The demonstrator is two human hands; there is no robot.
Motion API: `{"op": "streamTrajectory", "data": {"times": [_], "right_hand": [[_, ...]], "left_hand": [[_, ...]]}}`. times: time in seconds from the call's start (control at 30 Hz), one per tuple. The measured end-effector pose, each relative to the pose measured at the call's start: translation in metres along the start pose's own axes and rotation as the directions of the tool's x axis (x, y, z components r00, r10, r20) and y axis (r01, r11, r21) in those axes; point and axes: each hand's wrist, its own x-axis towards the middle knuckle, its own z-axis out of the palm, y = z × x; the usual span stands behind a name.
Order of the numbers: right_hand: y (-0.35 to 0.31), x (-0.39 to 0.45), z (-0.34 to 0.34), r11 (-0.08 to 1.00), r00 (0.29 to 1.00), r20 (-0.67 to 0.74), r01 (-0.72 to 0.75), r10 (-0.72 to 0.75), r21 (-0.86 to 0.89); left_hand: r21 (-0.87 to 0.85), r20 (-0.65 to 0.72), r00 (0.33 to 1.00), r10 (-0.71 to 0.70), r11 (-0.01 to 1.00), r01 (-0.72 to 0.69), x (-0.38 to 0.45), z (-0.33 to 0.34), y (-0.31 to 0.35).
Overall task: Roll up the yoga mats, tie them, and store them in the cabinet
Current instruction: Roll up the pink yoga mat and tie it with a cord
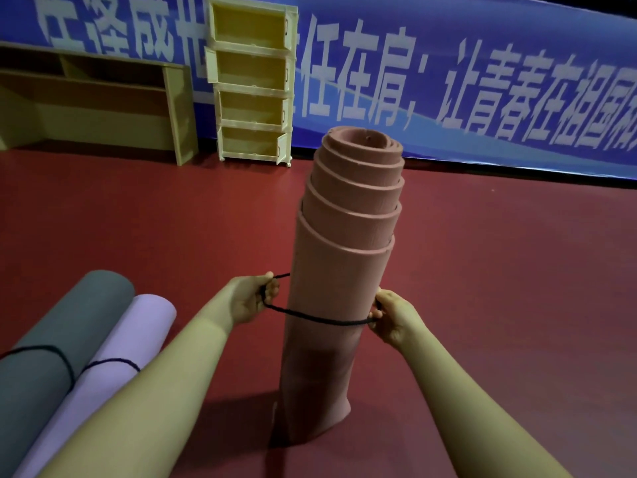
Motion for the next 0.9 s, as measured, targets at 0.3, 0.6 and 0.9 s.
{"op": "streamTrajectory", "data": {"times": [0.3, 0.6, 0.9], "right_hand": [[0.003, 0.003, 0.029, 0.982, 0.978, -0.161, 0.107, -0.132, -0.153], [0.0, -0.016, 0.049, 0.982, 0.976, 0.121, 0.186, -0.18, -0.041], [-0.026, -0.022, 0.064, 0.969, 0.915, 0.337, 0.247, -0.223, -0.03]], "left_hand": [[-0.069, 0.021, 1.0, -0.001, 0.998, 0.002, 0.018, 0.011, -0.008], [-0.06, 0.098, 0.962, 0.254, 0.967, -0.249, 0.005, 0.028, 0.007], [0.104, 0.165, 0.87, 0.465, 0.869, -0.485, -0.017, 0.019, 0.05]]}}
